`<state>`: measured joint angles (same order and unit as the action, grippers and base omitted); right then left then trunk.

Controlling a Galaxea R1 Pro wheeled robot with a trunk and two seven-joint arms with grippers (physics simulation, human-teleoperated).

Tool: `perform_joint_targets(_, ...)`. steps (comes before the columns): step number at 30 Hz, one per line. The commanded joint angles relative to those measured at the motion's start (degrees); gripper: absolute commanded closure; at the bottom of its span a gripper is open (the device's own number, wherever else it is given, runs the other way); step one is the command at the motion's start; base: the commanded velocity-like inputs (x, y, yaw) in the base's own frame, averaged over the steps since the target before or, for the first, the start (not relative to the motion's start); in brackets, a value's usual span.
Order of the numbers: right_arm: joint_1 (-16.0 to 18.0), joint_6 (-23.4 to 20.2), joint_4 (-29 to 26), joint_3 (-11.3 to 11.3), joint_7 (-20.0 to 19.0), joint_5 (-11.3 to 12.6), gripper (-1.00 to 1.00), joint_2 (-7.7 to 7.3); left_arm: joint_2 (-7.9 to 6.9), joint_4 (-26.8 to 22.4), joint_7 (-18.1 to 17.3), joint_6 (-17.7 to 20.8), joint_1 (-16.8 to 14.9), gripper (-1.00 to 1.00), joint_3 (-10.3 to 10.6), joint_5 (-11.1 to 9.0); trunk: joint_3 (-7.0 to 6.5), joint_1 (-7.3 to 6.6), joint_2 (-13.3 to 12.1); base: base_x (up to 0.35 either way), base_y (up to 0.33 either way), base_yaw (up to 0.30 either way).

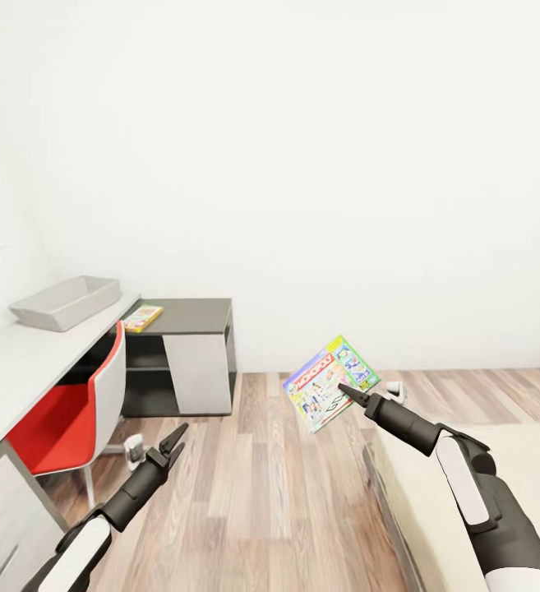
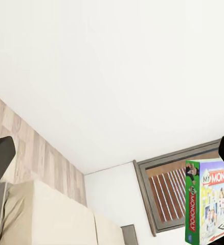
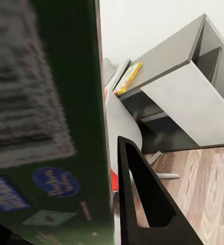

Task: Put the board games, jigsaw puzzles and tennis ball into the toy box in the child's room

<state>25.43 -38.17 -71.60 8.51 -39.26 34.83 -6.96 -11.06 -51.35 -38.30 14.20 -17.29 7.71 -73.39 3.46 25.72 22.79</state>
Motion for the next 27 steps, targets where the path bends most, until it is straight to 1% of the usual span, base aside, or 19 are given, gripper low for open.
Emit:
perform_joint_targets(1,0.06,-0.5,-0.02,0.08,-0.16,0.5,1.0,0.01,-0.02,0.02,-0.09,0.47,-0.07,-1.0,0.14,-0.61,0.13,0.06,0.13,0.283,0.151,0.0)
perform_joint_targets(4,0.06,-0.65,-0.03,0.1,-0.13,0.5,1.0,0.0,0.07,-0.07,0.03,0.45,-0.1,-1.0,0.2,-0.61,0.13,0.06,0.13,0.133,0.076,0.0)
perform_joint_targets(6,0.06,-0.86,-0.07,0.1,-0.12,0.5,1.0,-0.05,0.03,-1.51,0.47,0.71,-0.15,-1.0,0.33,-0.58,0.13,0.06,0.13,0.042,0.024,0.0)
perform_joint_targets(10,0.06,-0.94,-0.07,0.11,-0.08,0.5,1.0,-0.06,-0.07,-2.78,1.05,1.06,-0.15,-1.0,0.41,-0.58,0.13,0.06,0.13,0.028,0.016,0.0)
perform_joint_targets(13,0.06,-0.97,-0.08,0.11,-0.08,0.5,1.0,-0.06,-0.35,-6.14,3.01,2.65,-0.15,-1.0,0.34,-0.63,0.13,0.06,0.13,0.016,0.009,0.0)
perform_joint_targets(14,0.08,-1.0,-0.1,0.11,-0.04,0.5,1.0,-0.07,-0.77,-11.8,7.11,5.68,-0.18,-1.0,0.14,-0.62,0.13,0.06,0.13,0.006,0.004,0.0)
perform_joint_targets(15,0.15,-1.0,-0.1,0.12,0.03,0.5,1.0,-0.07,-0.9,-14.05,9.25,6.66,-0.22,-1.0,0.1,-0.62,0.13,0.06,0.13,0.005,0.003,0.0)
perform_joint_targets(17,0.36,-0.98,-0.04,0.15,0.2,0.48,1.0,-0.09,-1.12,-18.74,14.7,8.41,-0.37,-1.0,0.01,-0.86,0.13,0.06,0.13,0.004,0.002,0.0)
perform_joint_targets(18,0.36,-0.98,-0.04,0.15,0.2,0.48,1.0,-0.09,-1.12,-18.74,14.7,8.41,-0.37,-1.0,0.01,-0.86,0.13,0.06,0.13,0.003,0.002,0.0)
perform_joint_targets(21,0.67,-1.03,-0.01,0.14,0.3,0.29,1.0,-0.36,-1.27,-25.22,24.08,10.64,-0.93,-1.0,-0.56,-1.42,0.13,0.06,0.13,0.002,0.001,0.0)
perform_joint_targets(22,0.67,-1.03,-0.01,0.14,0.3,0.29,1.0,-0.36,-1.27,-25.22,24.08,10.64,-0.93,-1.0,-0.56,-1.42,0.13,0.06,0.13,0.002,0.001,0.0)
perform_joint_targets(24,1.32,-1.05,0.64,0.55,0.56,-0.04,1.0,0.3,-1.93,-25.87,23.87,9.99,-0.29,-1.0,-1.2,-1.73,0.13,0.06,0.13,0.08,0.0,0.0)
perform_joint_targets(27,1.85,-1.03,0.69,0.55,0.53,-0.05,1.0,0.31,-2.12,-26.79,23.87,9.44,-0.29,-1.0,-1.17,-1.71,0.13,0.06,0.13,0.057,0.0,0.0)
